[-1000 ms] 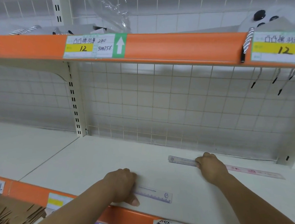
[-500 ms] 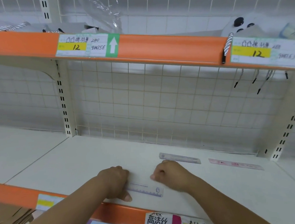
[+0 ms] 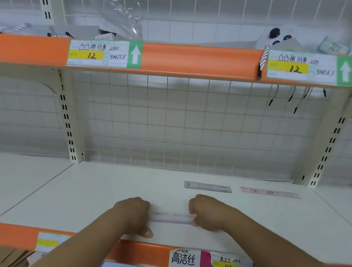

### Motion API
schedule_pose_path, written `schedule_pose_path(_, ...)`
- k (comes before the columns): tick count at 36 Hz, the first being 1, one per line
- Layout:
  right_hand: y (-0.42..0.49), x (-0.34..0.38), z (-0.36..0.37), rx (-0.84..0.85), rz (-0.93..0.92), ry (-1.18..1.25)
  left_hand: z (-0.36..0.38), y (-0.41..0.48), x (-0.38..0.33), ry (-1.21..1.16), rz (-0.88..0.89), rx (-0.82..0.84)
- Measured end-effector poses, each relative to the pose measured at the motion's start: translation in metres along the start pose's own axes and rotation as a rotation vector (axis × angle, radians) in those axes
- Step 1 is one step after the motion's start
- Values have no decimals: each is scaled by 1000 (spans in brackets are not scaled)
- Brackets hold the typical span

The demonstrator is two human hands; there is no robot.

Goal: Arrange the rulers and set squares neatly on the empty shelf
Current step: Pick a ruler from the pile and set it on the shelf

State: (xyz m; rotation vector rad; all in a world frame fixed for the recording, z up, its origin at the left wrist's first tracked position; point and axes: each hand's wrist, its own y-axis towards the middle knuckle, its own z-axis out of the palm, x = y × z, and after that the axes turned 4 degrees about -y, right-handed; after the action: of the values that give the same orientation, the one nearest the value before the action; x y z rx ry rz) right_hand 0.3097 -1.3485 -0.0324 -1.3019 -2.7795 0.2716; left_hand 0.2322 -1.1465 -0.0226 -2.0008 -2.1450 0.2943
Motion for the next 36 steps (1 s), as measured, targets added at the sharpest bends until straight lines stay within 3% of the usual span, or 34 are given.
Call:
schedule_pose_path(9, -2, -29, 2, -101, 75, -52, -3, 1, -2, 11, 4, 23)
schedule_pose_path(18, -3, -31, 7, -281, -24, 5, -4, 3, -2, 14, 3, 25)
schedule_pose_path(36, 5, -36, 13, -56, 45, 262, -4, 0, -3, -1, 4, 31)
